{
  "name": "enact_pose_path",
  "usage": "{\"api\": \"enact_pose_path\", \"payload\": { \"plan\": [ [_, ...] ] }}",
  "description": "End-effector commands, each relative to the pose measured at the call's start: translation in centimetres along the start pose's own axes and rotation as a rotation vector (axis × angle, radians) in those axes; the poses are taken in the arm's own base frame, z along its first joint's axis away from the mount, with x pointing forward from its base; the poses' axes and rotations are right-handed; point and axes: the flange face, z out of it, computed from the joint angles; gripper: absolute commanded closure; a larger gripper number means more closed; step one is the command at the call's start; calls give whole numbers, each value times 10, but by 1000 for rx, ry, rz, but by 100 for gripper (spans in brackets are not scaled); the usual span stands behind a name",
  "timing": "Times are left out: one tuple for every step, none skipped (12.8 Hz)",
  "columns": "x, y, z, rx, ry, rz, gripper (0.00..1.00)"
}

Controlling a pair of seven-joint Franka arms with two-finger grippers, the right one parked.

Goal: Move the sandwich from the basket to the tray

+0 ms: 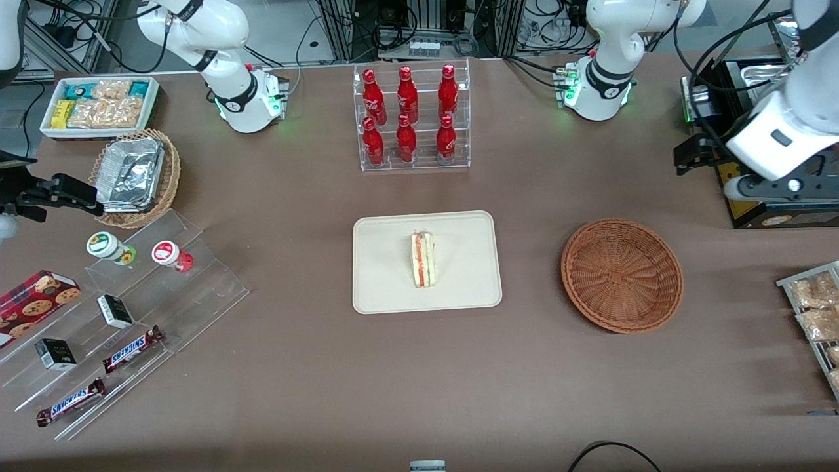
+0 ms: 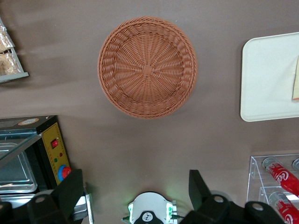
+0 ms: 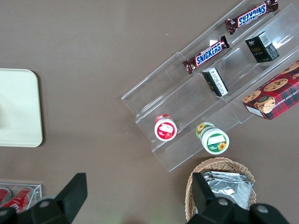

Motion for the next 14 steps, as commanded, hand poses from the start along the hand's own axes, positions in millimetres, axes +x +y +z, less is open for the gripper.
{"api": "enact_pose_path", "payload": {
  "plan": [
    [-19, -21, -4, -23, 11, 34, 0],
    [-23, -30, -6, -26, 17, 37, 0],
    [-29, -38, -7, -28, 20, 46, 0],
    [-32, -39, -6, -27, 26, 51, 0],
    [-35, -41, -6, -26, 41, 44, 0],
    [-39, -41, -3, -26, 50, 45, 0],
    [-43, -40, -3, -27, 69, 45, 0],
    [-48, -40, -2, -27, 82, 39, 0],
    [-49, -40, -2, -27, 82, 38, 0],
    [-44, -41, -3, -23, 85, 27, 0],
    [-40, -42, -3, -17, 83, 11, 0],
    [-38, -42, -5, -26, 89, 6, 0],
    [-33, -43, -7, -27, 94, 4, 0],
    [-29, -43, -8, -28, 93, 2, 0]
  ]
}}
